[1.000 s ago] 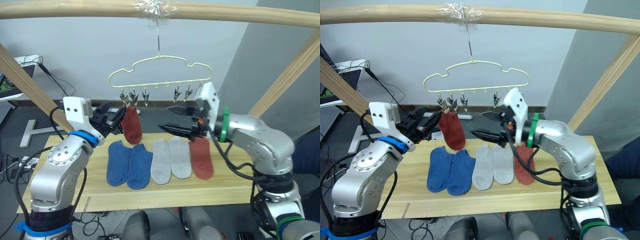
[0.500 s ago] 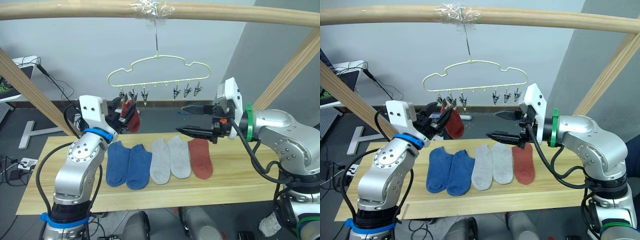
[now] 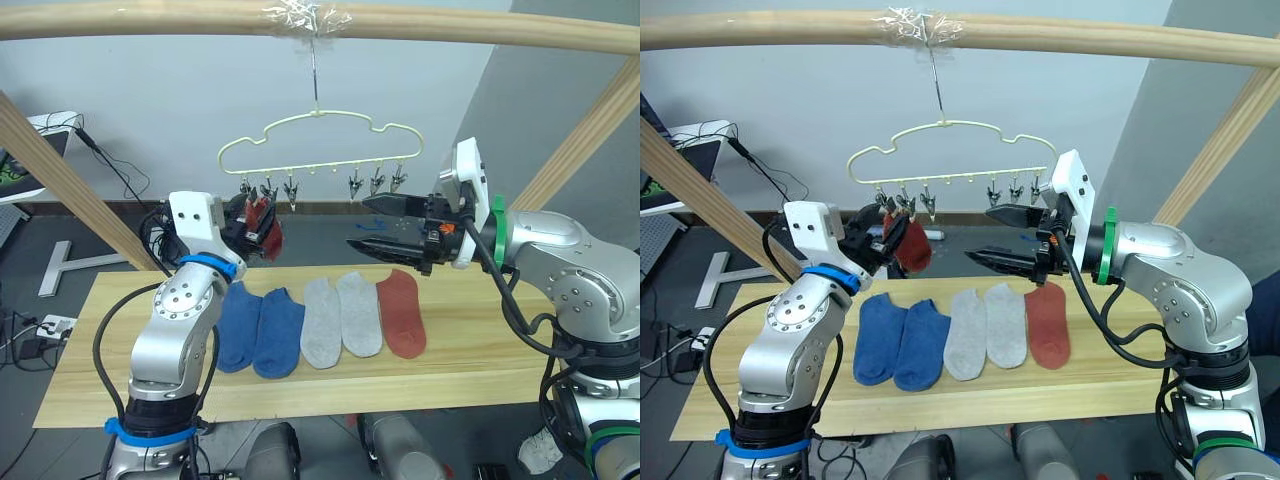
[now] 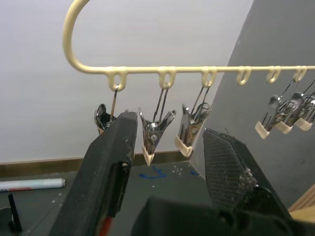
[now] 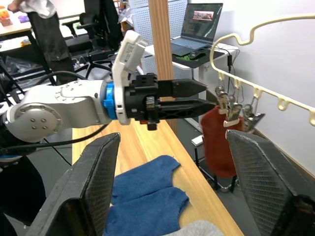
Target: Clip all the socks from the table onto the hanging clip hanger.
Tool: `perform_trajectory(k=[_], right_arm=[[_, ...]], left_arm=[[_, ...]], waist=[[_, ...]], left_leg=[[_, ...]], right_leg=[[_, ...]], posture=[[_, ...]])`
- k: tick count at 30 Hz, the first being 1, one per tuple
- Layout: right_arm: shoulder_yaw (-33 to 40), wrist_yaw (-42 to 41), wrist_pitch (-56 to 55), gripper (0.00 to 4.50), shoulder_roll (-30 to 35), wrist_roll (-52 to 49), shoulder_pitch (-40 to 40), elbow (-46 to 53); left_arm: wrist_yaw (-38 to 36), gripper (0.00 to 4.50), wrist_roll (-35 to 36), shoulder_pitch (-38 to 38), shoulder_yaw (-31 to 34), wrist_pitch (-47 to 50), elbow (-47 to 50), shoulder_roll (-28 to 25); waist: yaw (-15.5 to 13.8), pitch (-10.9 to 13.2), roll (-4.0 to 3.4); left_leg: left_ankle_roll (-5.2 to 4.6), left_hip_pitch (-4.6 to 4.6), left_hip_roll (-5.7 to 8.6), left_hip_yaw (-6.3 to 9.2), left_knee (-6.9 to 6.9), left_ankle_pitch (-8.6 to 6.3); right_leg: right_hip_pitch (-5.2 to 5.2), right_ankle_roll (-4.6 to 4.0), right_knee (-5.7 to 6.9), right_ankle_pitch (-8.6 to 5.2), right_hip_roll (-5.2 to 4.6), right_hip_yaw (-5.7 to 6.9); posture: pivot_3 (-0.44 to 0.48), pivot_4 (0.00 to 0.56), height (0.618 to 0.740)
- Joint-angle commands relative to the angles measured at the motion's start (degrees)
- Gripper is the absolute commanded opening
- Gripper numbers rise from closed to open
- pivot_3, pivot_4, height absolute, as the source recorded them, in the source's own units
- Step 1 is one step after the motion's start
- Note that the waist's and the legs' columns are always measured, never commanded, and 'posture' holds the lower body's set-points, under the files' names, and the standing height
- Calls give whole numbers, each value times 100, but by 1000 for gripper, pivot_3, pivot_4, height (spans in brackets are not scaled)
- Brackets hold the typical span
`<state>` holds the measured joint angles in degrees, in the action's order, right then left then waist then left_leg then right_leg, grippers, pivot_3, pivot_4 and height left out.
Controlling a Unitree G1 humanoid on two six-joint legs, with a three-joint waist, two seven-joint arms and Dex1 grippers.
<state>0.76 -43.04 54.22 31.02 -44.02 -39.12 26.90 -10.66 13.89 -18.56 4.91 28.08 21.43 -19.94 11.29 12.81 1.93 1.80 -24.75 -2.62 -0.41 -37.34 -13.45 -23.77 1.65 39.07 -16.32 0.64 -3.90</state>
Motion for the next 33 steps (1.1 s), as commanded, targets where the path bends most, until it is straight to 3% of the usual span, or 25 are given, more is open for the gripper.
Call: perform_trajectory(k=[1, 14, 33], right_arm=[[148, 71, -155, 3618, -18, -118, -113, 99], [140, 180, -210, 3618, -11, -179, -114, 139], [124, 394, -137, 3618, 73, -319, -91, 251]], left_arm=[[-3, 1552, -101, -113, 21, -164, 25, 33], [293, 1552, -273, -130, -16, 125, -104, 267], [323, 1552, -567, -852, -124, -161, -1338, 544]], waist=[[0, 0, 0], [6, 0, 0], [72, -1, -1]], left_leg=[[0, 0, 0, 0, -2, 0], [-3, -1, -1, 8, -54, -2], [-5, -1, 0, 10, -62, 0]], right_leg=[[0, 0, 2, 0, 0, 0], [18, 8, 13, 4, 1, 3], [23, 20, 12, 14, 4, 2]], posture=[[-289, 190, 740], [-304, 191, 740], [-332, 194, 740]])
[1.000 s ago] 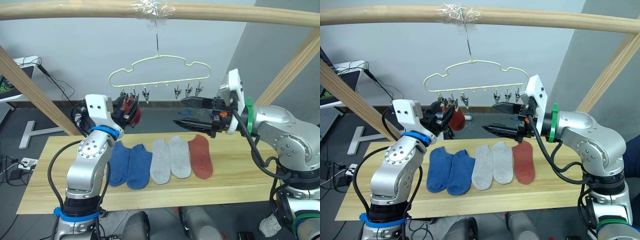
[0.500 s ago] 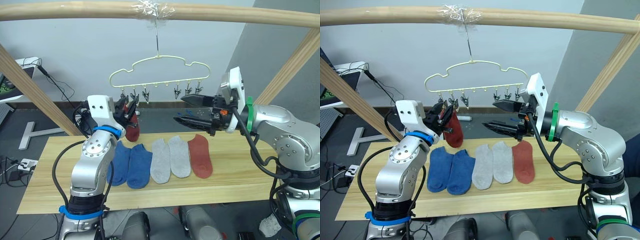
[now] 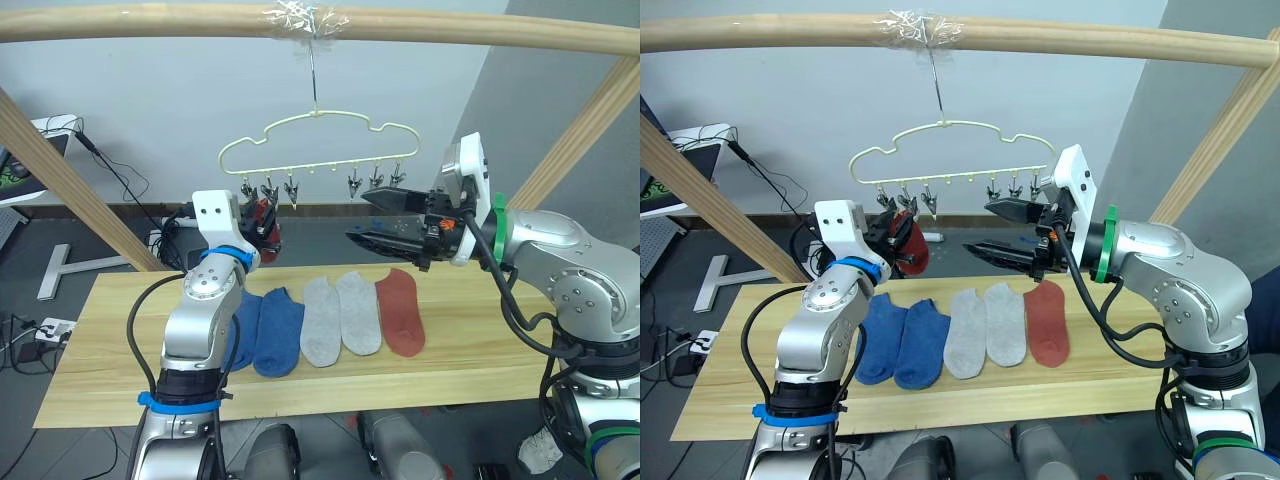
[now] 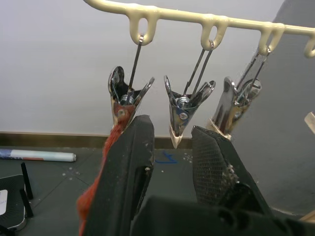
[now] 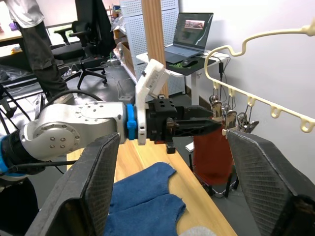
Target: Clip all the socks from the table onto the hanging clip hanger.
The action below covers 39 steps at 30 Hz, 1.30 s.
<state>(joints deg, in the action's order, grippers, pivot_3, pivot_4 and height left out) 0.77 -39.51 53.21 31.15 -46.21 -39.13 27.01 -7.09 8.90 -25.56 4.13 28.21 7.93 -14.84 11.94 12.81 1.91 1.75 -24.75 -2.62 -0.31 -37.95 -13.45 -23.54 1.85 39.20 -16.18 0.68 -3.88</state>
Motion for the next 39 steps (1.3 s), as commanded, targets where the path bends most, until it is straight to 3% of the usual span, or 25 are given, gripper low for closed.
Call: perform_trajectory(k=[1, 12, 32, 38, 39], right_arm=[[123, 56, -32, 3618, 65, -112, -87, 247], [109, 165, 2, 3618, 87, -173, -56, 297], [91, 195, 11, 3618, 116, -192, -27, 324], [93, 203, 19, 3618, 135, -192, -36, 316], [91, 201, 18, 3618, 137, -192, -39, 311]], left_arm=[[-38, 1552, -78, -180, -49, -190, -22, 40], [35, 1552, -193, -549, 4, -490, -431, 115], [88, 1552, -207, -570, 94, -770, -531, 213], [182, 3297, -283, -559, 89, -775, -536, 255], [180, 3297, -291, -559, 84, -776, -533, 257]], waist=[[15, 0, 0], [99, 0, 0], [116, 0, 0], [118, 0, 0], [120, 0, 0]], left_leg=[[0, 0, 0, 1, 0, 0], [0, 0, 0, 0, 0, 0], [0, 0, 0, 0, 0, 0], [0, 0, 0, -1, -1, 0], [0, 0, 0, 0, -1, 0]], right_leg=[[0, 0, 0, 0, 0, 0], [0, 1, 1, 1, 0, 0], [0, 2, 2, 1, 0, -1], [0, 3, 2, 2, 0, -1], [0, 3, 3, 2, 0, -1]], posture=[[-334, 194, 740], [-340, 194, 740], [-344, 192, 740], [-343, 192, 740], [-343, 192, 740]])
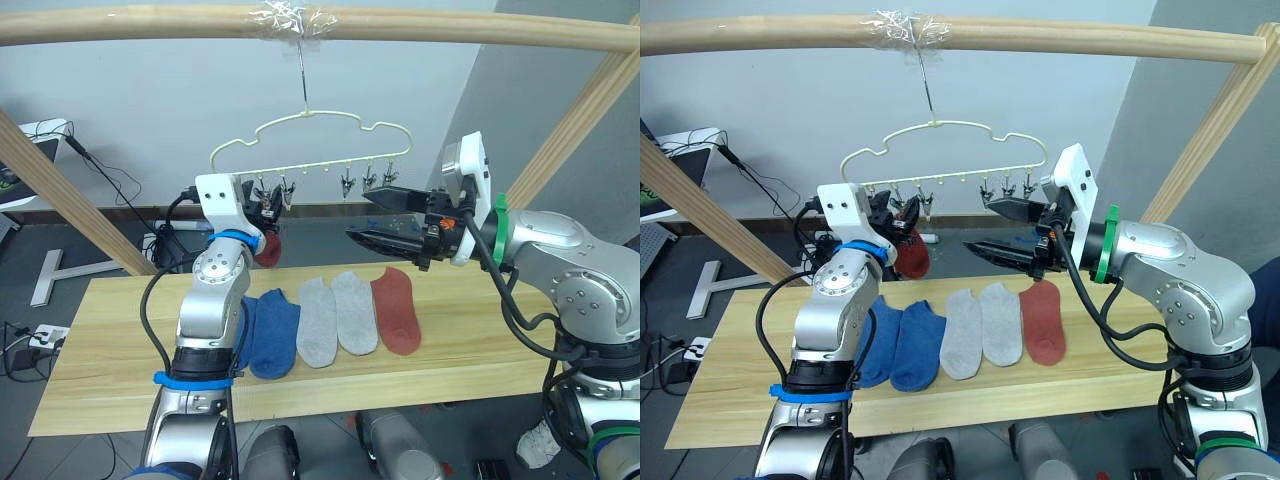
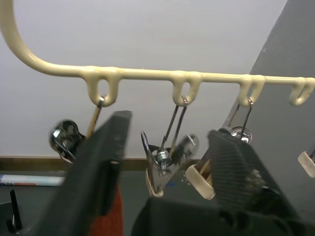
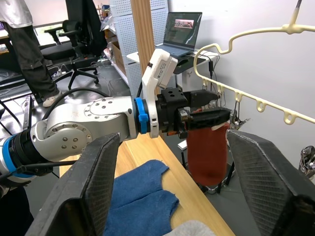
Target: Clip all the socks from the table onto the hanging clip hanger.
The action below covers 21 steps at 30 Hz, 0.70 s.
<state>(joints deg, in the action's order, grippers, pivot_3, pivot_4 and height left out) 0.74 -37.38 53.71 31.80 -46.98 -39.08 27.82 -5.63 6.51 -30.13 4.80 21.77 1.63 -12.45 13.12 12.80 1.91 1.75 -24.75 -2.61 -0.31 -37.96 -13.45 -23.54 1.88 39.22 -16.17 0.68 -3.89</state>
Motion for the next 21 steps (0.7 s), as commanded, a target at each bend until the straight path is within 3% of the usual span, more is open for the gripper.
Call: perform_trajectory(k=[1, 21], right_arm=[[92, -12, -32, 3618, 76, -114, -46, 229], [103, 71, -16, 3618, 124, -169, -29, 245]], left_arm=[[32, 3297, -59, -102, 14, -139, 97, 18], [189, 3297, -52, -281, 103, -226, -115, 82]], waist=[[2, 0, 0], [109, 0, 0]], left_leg=[[0, 0, 0, 0, 0, 0], [0, 0, 0, 0, 0, 0]], right_leg=[[0, 0, 1, 0, 0, 0], [0, 1, 3, 0, 0, 0]], posture=[[-343, 192, 740], [-348, 194, 740]])
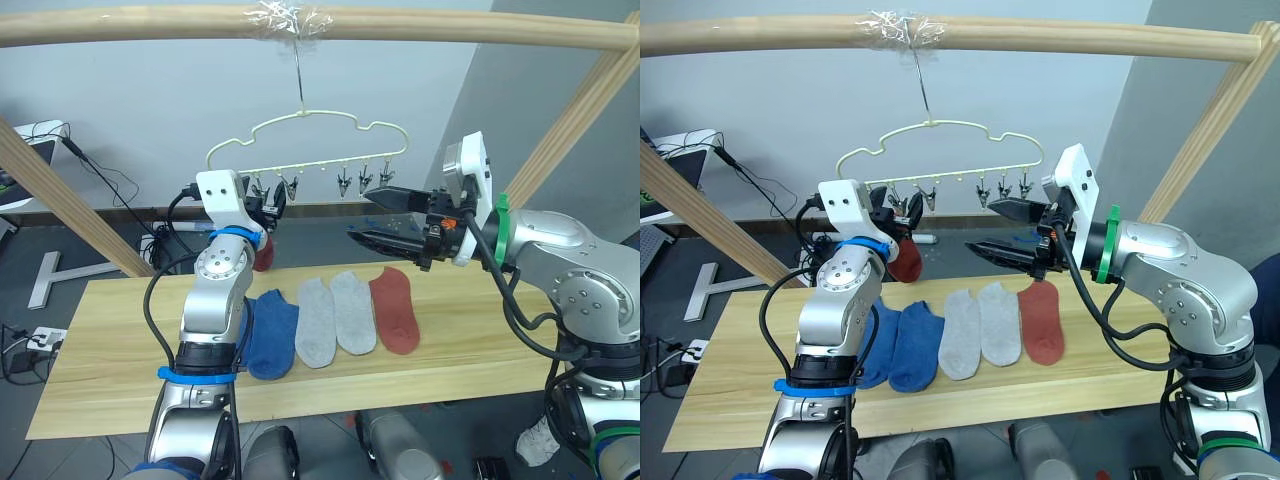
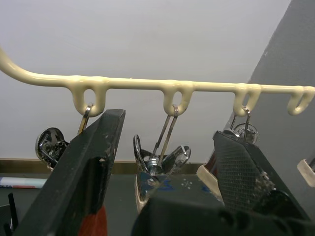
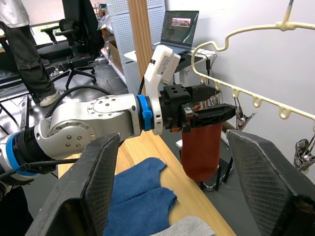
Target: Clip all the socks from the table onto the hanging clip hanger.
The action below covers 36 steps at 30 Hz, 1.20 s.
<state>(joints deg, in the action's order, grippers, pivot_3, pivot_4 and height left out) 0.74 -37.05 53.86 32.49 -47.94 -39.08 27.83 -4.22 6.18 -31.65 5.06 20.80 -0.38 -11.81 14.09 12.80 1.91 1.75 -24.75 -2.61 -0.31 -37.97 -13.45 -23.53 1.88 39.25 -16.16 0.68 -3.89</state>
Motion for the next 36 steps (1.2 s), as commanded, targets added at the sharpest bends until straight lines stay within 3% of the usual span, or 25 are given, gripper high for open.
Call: perform_trajectory(k=[1, 5, 13, 17, 27, 36], right_arm=[[101, 42, -32, 3618, 59, -78, -24, 246], [98, 59, -28, 3618, 75, -105, -19, 243], [90, 84, -26, 3618, 84, -122, -14, 242], [80, 83, -31, 3618, 82, -115, -16, 236], [50, 122, 30, 3618, 69, -128, -19, 229], [-662, 734, 326, 3618, 139, 826, 45, -230]], left_arm=[[59, 3297, -14, -134, 87, -122, 84, 23], [99, 3122, -16, -146, 111, -92, 80, 42], [141, 854, -14, -152, 120, -69, 75, 46], [145, 96, -11, -163, 136, -63, 73, 43], [-41, 17, 179, -106, 205, 72, 265, -1], [-570, 17, 1456, -115, 778, 1438, 958, -94]], waist=[[23, 0, 0], [38, 0, 0], [39, 0, 0], [39, 0, 0], [38, 0, 0], [39, 0, 0]], left_leg=[[0, 0, 0, 0, 0, 0], [0, 1, 0, 0, -1, 0], [-1, 2, 1, 0, -2, 1], [-2, 2, 1, 0, -2, 1], [-2, 3, 1, 0, -3, 2], [-1, 5, 0, -1, -5, 3]], right_leg=[[0, 0, 1, 0, 0, 0], [0, 0, 6, 0, 0, 0], [0, 0, 9, 0, 0, -1], [0, 0, 11, 0, 0, 0], [0, 0, 13, 0, 0, 0], [-1, 1, 20, -1, 0, -1]], posture=[[-348, 194, 740], [-348, 196, 740], [-345, 195, 740], [-344, 194, 740], [-342, 195, 740], [-336, 195, 740]])
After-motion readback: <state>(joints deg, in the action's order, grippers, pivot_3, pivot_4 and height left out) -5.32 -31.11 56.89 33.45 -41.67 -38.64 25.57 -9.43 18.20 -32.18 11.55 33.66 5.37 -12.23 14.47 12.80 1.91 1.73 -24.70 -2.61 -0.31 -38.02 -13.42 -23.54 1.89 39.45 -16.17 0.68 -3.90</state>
